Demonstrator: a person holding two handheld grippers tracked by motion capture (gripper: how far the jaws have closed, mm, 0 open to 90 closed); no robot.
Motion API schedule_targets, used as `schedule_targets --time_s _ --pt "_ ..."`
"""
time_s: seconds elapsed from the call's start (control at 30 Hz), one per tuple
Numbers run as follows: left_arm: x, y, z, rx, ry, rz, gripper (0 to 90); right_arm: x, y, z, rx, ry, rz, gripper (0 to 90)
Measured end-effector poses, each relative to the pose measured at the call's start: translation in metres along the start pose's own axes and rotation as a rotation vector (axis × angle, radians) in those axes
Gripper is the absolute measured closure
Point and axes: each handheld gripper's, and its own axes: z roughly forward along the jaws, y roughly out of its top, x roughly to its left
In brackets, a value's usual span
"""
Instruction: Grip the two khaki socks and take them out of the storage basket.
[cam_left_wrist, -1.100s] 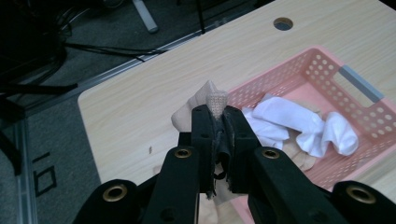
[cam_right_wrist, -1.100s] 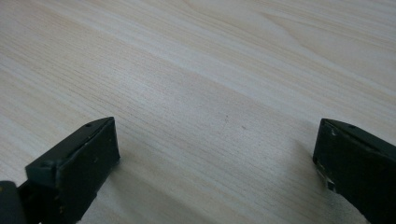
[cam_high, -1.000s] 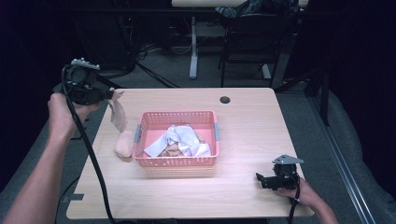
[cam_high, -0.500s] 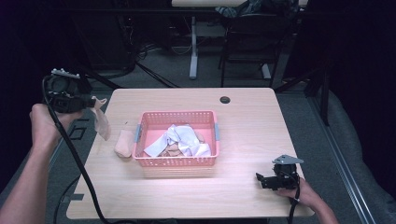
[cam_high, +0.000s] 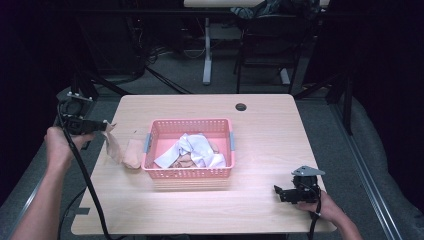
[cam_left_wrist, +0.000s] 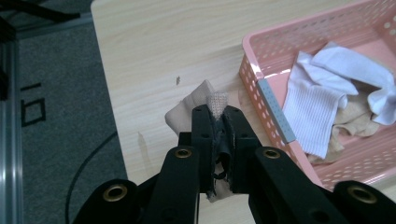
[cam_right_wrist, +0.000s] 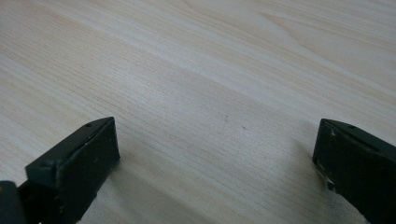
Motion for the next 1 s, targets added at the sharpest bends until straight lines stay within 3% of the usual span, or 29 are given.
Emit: schedule_targets --time_s 0.27,0.5,0.7,0.77,1.0 --pt "0.001 -0.017 0.043 0.067 -0.036 -0.038 84.4 0.0 0.0 0.0 0.0 0.0 0.0 0.0" --pt "0.002 -0.03 0.071 0.064 -0.087 -0.106 84.0 0.0 0.0 0.0 0.001 0.0 0.0 0.0" --pt "0.004 -0.042 0.09 0.094 -0.124 -0.15 81.0 0.0 0.0 0.0 0.0 0.0 0.0 0.0" --pt "0.003 -0.045 0.093 0.094 -0.158 -0.177 76.4 0.0 0.0 0.0 0.0 0.001 0.0 0.0" --pt "-0.003 -0.046 0.08 0.068 -0.073 -0.148 43.6 0.0 0.0 0.0 -0.001 0.001 0.0 0.0"
